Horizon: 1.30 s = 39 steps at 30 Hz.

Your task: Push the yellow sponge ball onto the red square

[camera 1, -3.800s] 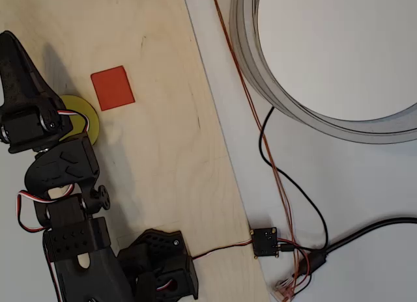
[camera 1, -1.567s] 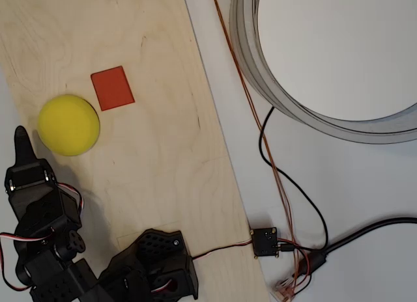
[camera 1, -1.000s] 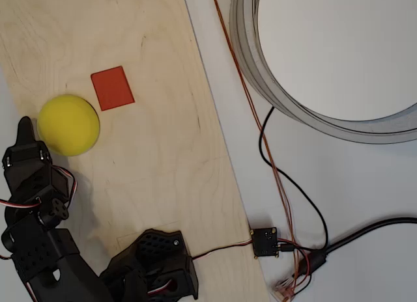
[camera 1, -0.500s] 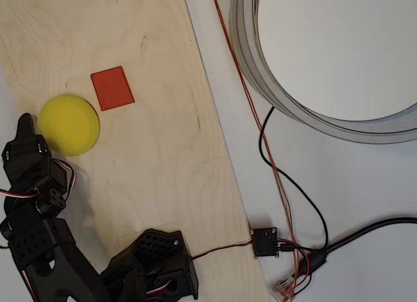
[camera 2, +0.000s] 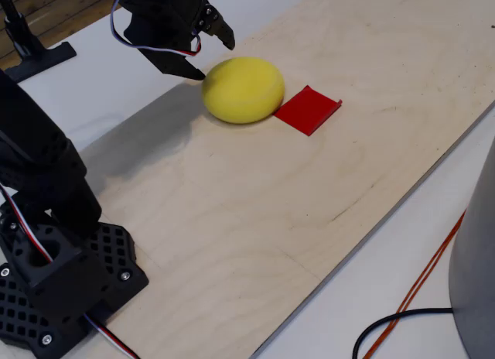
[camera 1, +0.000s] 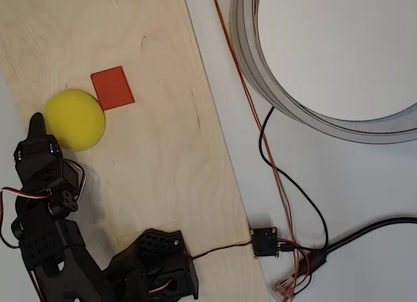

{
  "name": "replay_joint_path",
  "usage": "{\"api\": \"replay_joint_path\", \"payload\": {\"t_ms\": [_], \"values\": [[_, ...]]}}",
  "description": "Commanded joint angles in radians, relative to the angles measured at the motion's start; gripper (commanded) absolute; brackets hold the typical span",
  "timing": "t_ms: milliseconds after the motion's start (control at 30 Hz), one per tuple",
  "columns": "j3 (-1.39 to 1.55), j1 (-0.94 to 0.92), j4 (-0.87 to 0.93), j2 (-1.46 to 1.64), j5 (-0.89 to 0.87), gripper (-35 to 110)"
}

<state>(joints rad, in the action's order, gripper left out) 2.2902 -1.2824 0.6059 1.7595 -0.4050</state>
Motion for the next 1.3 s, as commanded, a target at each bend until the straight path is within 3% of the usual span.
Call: {"api": "replay_joint_path", "payload": {"t_ms": [0,1267], "values": [[0.02,-0.049,-0.014,0.044,0.009,21],[0.092,-0.225,-0.221,0.005,0.219,21]]}}
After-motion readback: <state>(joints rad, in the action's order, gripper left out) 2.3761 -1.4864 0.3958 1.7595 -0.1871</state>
